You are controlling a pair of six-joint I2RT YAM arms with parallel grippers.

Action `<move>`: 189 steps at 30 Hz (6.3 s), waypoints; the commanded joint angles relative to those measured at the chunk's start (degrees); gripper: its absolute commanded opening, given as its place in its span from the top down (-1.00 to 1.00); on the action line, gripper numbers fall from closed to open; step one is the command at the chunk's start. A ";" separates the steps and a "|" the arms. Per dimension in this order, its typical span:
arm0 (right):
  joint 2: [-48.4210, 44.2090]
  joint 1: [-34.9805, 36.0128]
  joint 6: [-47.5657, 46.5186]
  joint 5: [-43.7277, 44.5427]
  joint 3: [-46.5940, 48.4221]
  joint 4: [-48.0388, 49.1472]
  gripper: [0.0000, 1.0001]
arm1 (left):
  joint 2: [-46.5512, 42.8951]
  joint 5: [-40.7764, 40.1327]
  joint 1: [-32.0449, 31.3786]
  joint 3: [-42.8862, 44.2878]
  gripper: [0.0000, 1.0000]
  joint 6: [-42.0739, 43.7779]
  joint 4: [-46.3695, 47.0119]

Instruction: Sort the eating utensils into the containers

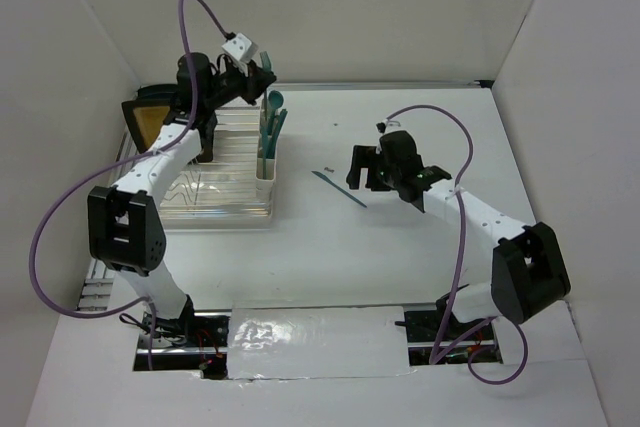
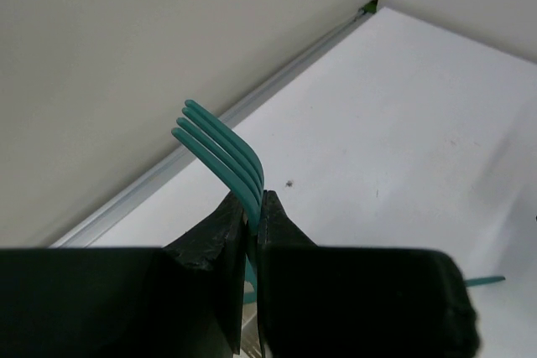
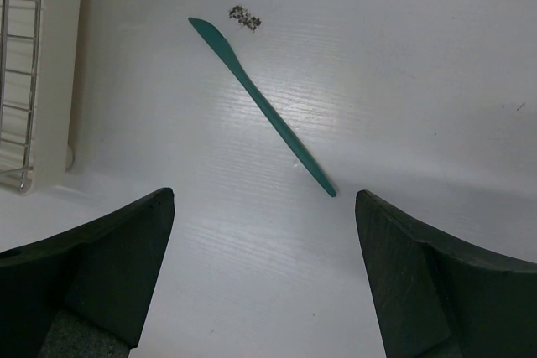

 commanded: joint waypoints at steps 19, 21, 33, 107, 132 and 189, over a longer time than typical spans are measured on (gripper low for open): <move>-1.44 -3.68 -2.99 -3.72 -1.93 7.85 -0.93 | 8.33 3.88 3.12 10.93 1.00 -6.77 6.61; -1.18 -4.02 -2.81 -3.72 -1.93 7.85 -0.93 | 9.38 4.23 2.86 10.66 1.00 -6.69 7.41; 1.20 -3.94 -1.41 -6.43 -2.46 9.43 -0.92 | 13.43 5.37 2.33 8.82 0.74 -2.12 9.88; 27.75 3.27 -19.18 -0.91 4.67 4.25 1.00 | -34.47 5.90 2.24 -15.79 -0.90 -8.52 -17.88; -13.99 4.41 13.27 -9.78 -7.03 17.26 1.00 | -16.82 -25.47 -21.74 -11.85 -0.71 -43.95 -15.26; -17.26 5.73 6.94 12.62 9.50 -11.31 -1.00 | -22.88 17.49 1.98 -19.30 1.00 -13.54 10.40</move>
